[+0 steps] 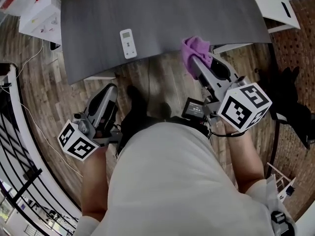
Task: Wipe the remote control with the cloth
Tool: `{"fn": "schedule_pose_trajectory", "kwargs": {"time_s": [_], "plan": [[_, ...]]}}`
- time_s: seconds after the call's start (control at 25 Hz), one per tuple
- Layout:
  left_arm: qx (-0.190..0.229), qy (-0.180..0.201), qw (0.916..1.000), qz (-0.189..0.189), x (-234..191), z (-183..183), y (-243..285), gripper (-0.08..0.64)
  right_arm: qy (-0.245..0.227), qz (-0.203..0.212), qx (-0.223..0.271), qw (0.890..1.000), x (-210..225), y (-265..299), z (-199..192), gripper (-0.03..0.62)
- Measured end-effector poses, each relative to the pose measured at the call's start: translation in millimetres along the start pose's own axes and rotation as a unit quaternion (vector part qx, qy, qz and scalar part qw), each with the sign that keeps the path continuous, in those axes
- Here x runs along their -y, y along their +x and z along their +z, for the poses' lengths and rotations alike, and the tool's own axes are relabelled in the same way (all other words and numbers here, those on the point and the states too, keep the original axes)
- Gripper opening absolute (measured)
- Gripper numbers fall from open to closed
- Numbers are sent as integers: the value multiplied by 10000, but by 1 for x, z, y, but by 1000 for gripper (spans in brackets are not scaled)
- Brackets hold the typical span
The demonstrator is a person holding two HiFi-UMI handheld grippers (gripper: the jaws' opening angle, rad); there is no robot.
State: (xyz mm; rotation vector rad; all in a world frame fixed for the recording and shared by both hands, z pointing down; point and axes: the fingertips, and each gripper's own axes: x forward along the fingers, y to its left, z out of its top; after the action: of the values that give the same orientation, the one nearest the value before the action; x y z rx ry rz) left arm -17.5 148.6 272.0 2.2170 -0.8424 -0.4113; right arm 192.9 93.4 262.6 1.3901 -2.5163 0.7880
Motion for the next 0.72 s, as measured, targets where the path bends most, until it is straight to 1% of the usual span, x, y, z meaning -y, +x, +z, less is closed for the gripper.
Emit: {"fn": "schedule_pose_trajectory", "kwargs": {"time_s": [0.2, 0.36, 0.44, 0.52, 0.6, 0.72], "plan": [[107, -65, 9999, 107, 19, -22, -4, 9, 15, 161, -2, 9999, 1, -13, -6, 101], [229, -60, 9996, 162, 49, -44, -15, 8, -13, 328, 138, 9994, -3, -46, -9, 101], [261, -65, 9994, 203, 58, -51, -23, 8, -36, 388, 206, 9990, -8, -57, -10, 101], [272, -91, 9994, 190, 60, -54, -29, 8, -100, 395, 277, 9988, -12, -63, -7, 101], [293, -148, 9994, 125, 61, -52, -32, 9, -121, 317, 350, 9988, -13, -67, -4, 100], [346, -153, 9993, 66, 61, -36, -38, 9, -46, 172, 430, 9989, -19, -64, 0, 100]]}}
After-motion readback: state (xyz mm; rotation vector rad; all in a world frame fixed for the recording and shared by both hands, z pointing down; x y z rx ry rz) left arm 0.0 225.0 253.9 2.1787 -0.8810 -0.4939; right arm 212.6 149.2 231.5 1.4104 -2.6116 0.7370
